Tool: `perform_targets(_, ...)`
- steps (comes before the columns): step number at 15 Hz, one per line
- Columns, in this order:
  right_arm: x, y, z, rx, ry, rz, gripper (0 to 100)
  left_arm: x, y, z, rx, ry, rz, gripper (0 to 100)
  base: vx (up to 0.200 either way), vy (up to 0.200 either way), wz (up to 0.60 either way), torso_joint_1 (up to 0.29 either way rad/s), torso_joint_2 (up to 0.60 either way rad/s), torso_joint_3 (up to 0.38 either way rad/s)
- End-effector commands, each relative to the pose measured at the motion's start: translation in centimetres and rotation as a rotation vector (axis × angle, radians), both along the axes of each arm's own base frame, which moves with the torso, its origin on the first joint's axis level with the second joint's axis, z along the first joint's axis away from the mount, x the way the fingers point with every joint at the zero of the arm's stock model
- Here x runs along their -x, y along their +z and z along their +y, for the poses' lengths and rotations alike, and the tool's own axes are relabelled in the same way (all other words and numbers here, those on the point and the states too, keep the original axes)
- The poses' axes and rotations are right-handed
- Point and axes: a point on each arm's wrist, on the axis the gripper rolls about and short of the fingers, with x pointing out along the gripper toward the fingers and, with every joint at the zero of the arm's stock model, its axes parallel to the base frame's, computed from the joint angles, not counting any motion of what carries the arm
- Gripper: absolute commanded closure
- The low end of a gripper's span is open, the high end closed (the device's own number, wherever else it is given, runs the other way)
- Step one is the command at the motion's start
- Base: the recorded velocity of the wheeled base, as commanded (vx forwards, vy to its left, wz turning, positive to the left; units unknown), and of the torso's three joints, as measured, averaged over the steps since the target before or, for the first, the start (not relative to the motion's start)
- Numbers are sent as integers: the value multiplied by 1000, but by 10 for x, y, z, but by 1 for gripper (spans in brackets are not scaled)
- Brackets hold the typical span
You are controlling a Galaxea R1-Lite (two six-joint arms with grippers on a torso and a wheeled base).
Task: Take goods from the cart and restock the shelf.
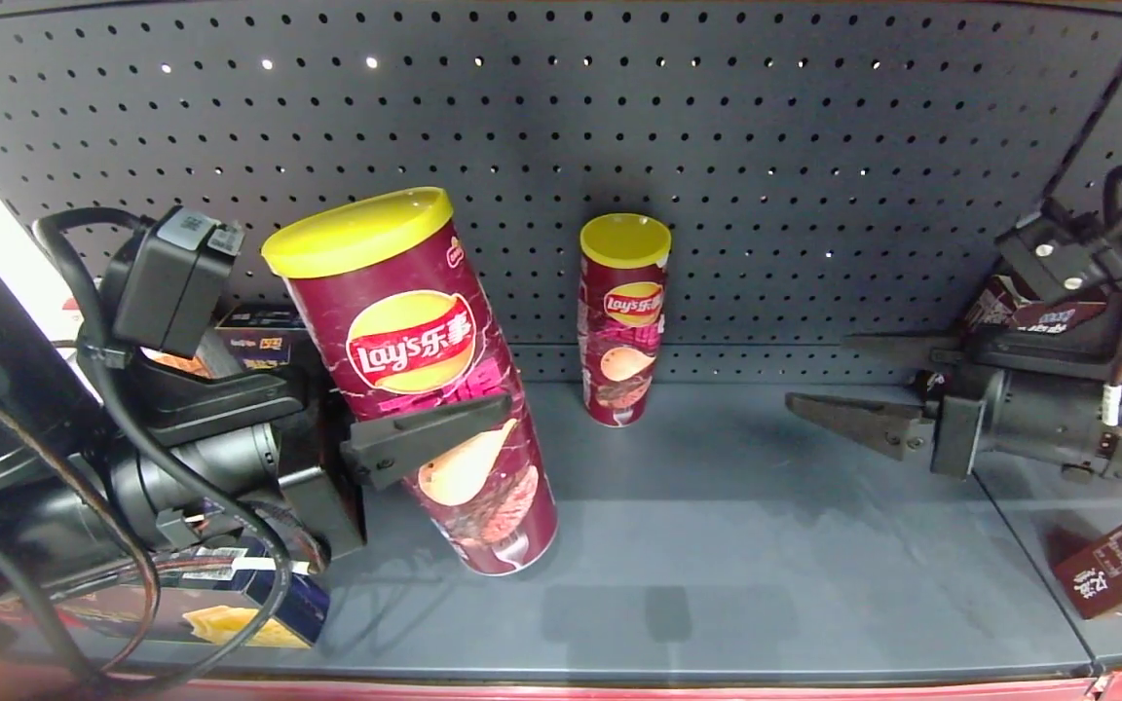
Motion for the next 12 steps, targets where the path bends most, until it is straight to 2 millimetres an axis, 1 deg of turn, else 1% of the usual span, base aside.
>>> perform_targets(1,-30,-9,16,29,42,18,0,-1,-1,0,-1,1,5,100,0,0,0,0,0,0)
perform_targets(2,-38,-8,19,32,52,9,0,-1,-1,0,-1,1,5,100,0,0,0,0,0,0)
perform_targets(4,-55,-5,21,20,194,-57,0,-1,-1,0,-1,4,7,100,0,0,0,0,0,0)
perform_targets(5,-66,-9,22,16,265,-115,0,-3,-2,5,-1,21,10,100,0,0,0,0,0,0)
perform_targets(7,-80,-18,27,-4,354,-173,0,-4,-1,6,1,27,6,100,0,0,0,0,0,0)
perform_targets(9,-85,-23,31,-4,381,-166,0,-4,0,6,2,27,3,100,0,0,0,0,0,0)
perform_targets(12,-94,-25,38,5,391,-181,0,-3,-1,7,1,29,4,100,0,0,0,0,0,0)
